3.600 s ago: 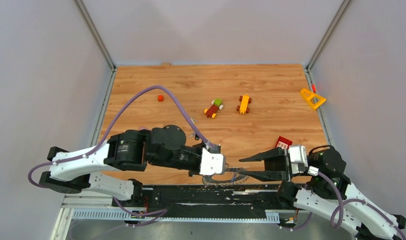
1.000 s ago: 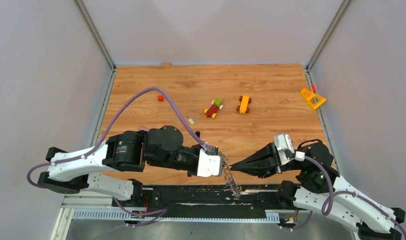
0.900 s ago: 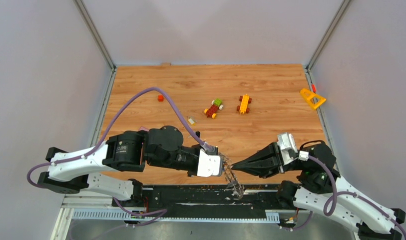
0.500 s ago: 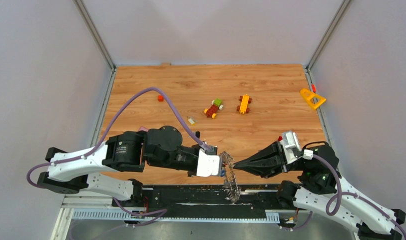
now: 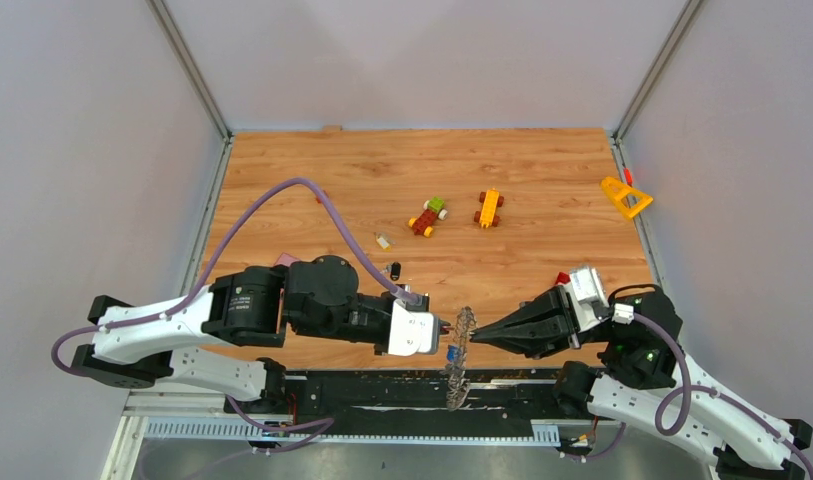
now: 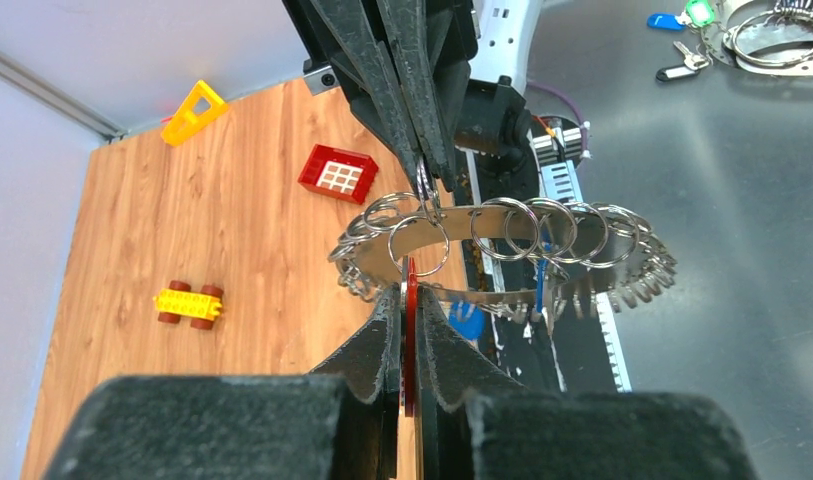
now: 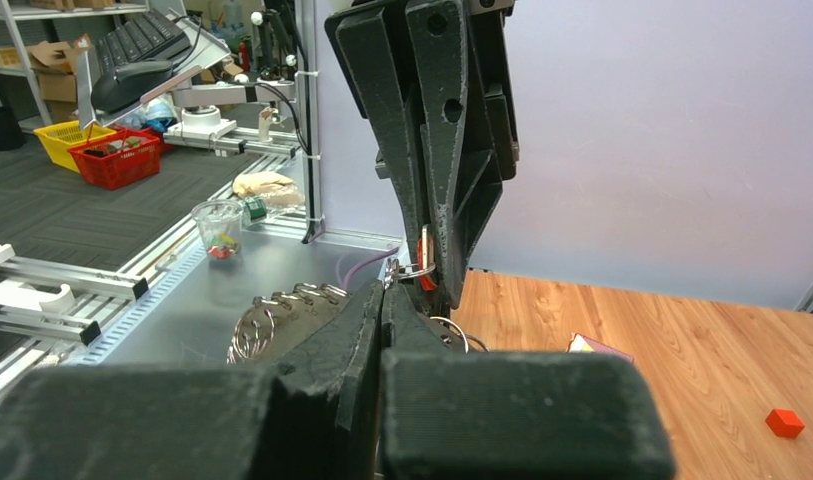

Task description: Remove the keys from the keyring

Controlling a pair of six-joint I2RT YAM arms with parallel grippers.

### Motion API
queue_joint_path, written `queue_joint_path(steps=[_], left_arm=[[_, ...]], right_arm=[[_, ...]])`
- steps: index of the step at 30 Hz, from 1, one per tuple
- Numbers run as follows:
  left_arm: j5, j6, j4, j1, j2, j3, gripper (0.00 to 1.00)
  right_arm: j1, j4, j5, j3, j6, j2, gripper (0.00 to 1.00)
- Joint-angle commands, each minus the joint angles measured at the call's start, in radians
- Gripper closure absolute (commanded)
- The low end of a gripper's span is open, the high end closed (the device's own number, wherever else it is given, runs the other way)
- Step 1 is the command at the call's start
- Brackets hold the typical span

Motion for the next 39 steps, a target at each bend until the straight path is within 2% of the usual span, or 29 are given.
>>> queue_joint_path(steps=[1, 12, 25, 39], left_arm=[[-0.041, -0.004, 0.026, -0.001, -0.033, 0.002, 1.00], [-0.083, 0.012, 0.035, -0.001, -0.040, 0.011, 1.00], [-0.109, 0.010, 0.033, 0.000, -0.032, 0.025, 1.00], [-0.113, 0.000, 0.034, -0.001, -0.041, 0.031, 1.00]], right_arm=[[0.001, 0.067, -0.070, 0.007, -0.008, -0.007, 1.00], [0.001, -0.038, -0.126, 0.038, -0.077, 0.017, 1.00], [0.001, -0.253, -0.133, 0.116, -0.237, 0.058, 1.00], [0.000, -0.333, -0.182, 0.141, -0.370, 0.068, 1.00]])
